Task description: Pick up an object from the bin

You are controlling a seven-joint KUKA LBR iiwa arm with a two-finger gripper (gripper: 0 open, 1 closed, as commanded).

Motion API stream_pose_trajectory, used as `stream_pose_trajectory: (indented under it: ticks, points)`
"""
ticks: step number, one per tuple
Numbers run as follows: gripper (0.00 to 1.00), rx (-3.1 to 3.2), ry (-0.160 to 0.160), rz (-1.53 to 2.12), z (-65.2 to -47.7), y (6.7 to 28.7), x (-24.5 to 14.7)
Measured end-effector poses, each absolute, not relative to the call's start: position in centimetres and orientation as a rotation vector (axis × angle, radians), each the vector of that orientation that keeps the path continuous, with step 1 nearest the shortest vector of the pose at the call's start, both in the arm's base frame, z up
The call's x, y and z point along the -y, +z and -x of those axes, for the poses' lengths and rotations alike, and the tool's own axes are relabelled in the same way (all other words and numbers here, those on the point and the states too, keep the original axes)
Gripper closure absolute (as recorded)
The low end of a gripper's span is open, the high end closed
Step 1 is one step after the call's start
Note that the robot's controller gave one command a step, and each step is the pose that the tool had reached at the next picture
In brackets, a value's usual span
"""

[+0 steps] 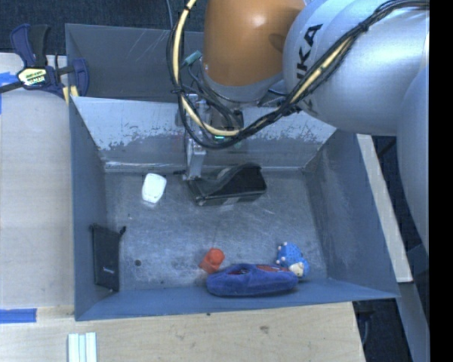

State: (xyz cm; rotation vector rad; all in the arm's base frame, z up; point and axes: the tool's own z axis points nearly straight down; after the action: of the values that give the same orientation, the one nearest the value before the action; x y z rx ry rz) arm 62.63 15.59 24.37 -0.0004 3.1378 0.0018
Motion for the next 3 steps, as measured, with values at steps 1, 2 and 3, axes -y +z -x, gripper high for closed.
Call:
stream_pose_trajectory:
  ticks: [1, 2, 3]
  points:
    - [0.00, -3.132, -0.006, 0.224, -58.9, 23.7, -4.3]
    - [0.00, -3.142, 0.001, 0.154, -60.1, 8.4, -5.8]
    - [1.00, -3.130, 0.005, 0.152, -60.5, 9.1, -5.9]
